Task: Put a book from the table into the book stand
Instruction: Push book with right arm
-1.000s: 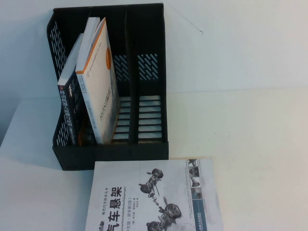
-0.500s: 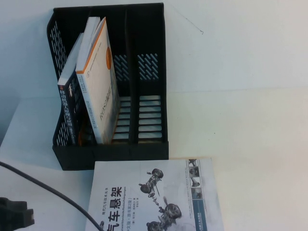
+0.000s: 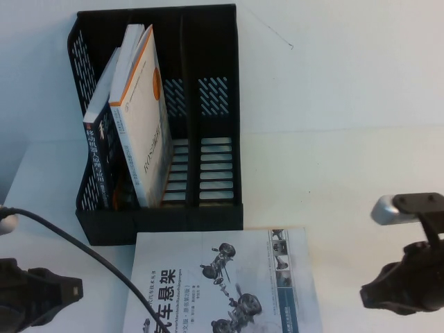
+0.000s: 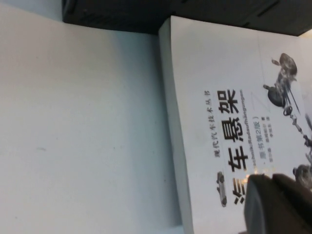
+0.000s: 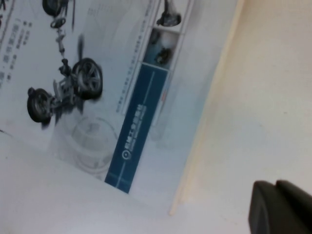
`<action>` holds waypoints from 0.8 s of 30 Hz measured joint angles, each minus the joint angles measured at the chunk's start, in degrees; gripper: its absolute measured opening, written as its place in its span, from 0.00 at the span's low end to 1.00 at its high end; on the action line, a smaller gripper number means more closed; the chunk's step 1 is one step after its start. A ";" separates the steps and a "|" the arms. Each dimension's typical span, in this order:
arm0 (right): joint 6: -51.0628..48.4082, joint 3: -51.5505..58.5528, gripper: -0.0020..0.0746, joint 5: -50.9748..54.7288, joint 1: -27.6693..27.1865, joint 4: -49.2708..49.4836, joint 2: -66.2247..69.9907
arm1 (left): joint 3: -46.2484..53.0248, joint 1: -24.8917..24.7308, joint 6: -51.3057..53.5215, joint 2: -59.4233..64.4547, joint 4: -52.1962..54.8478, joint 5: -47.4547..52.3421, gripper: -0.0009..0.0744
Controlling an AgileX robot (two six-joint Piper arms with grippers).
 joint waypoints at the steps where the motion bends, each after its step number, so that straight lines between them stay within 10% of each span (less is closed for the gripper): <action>1: 0.00 -0.65 0.04 -0.77 1.14 0.00 1.70 | 0.00 0.00 0.54 0.26 -0.21 0.54 0.01; 24: -0.11 -14.24 0.04 -1.59 9.69 -1.92 21.89 | 0.00 0.00 -0.99 0.90 -0.21 2.27 0.01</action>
